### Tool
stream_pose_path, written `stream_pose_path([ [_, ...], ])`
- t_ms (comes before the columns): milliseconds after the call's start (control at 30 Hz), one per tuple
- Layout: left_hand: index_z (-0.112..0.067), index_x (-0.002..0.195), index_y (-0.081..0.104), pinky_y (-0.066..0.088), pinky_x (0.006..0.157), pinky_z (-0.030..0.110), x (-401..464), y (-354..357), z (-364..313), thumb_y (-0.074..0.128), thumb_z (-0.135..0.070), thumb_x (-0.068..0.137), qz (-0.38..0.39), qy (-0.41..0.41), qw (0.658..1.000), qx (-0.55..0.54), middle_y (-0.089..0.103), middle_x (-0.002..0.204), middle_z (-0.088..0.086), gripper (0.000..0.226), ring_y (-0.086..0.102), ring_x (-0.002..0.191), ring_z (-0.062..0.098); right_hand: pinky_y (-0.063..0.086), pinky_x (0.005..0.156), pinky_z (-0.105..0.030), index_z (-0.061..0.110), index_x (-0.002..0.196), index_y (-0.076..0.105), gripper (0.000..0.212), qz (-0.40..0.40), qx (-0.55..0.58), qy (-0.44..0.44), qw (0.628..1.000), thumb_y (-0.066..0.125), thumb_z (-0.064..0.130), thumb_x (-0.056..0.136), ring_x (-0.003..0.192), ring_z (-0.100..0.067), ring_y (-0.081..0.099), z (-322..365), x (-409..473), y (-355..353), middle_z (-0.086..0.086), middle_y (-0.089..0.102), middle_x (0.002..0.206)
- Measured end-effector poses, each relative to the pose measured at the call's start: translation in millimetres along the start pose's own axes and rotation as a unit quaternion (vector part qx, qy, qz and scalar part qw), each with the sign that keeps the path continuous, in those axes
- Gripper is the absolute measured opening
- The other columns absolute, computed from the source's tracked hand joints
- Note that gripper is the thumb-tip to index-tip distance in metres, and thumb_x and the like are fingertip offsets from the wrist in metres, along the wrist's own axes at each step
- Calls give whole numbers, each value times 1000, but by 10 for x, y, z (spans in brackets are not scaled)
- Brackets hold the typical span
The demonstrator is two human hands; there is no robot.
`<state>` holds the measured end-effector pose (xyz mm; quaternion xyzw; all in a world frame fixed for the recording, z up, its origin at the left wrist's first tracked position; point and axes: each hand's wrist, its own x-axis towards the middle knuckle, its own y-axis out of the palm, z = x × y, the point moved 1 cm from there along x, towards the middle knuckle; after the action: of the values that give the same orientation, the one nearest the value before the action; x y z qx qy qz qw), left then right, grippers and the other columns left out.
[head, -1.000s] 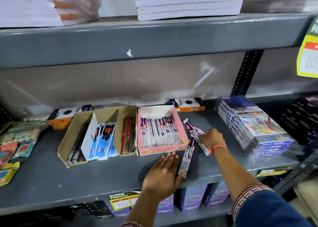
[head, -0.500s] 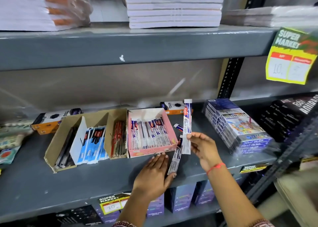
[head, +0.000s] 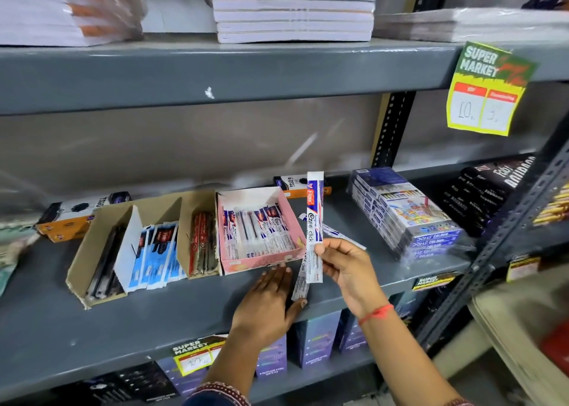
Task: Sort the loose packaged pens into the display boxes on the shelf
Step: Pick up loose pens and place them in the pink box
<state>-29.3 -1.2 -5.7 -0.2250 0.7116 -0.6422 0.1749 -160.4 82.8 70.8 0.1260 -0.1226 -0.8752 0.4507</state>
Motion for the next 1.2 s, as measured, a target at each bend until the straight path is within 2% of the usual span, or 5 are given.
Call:
stream_pose_path([
  [433,-5,145,17,4,111,27,6,-55,-13,-17,-66,71,-31,13,997,-69,17,154,13,102,14,141,23,49,42,-17,14,67,62,26,-30,-190,4,981,62,-9,79,45,-11,55,108,525,462,-7,63,63],
  [567,-5,120,59,48,92,34,58,67,47,-1,-54,94,30,-19,997,-70,62,123,10,81,57,114,22,58,79,-38,9,93,71,25,-49,-469,-31,881,55,-5,79,83,-31,68,81,925,725,-20,71,92],
  [667,-5,120,59,48,92,35,59,82,41,2,-53,94,7,-10,998,-64,63,122,11,79,58,113,23,48,93,-43,-2,116,58,36,-19,-639,-19,769,39,-4,86,111,-42,58,31,992,890,-25,62,118],
  [833,-6,118,61,47,92,33,69,78,45,3,-53,93,0,-13,999,-48,64,121,10,78,59,111,22,49,92,-44,-5,120,53,34,10,-711,-4,703,37,-1,91,115,-40,58,-58,1002,943,-25,60,124],
  [1200,-14,113,66,44,92,29,17,4,25,2,-55,95,9,-28,999,-23,66,118,0,78,61,108,13,51,91,-43,-2,113,64,36,-129,-691,47,710,46,6,82,111,-40,61,118,1121,-177,-27,65,116],
])
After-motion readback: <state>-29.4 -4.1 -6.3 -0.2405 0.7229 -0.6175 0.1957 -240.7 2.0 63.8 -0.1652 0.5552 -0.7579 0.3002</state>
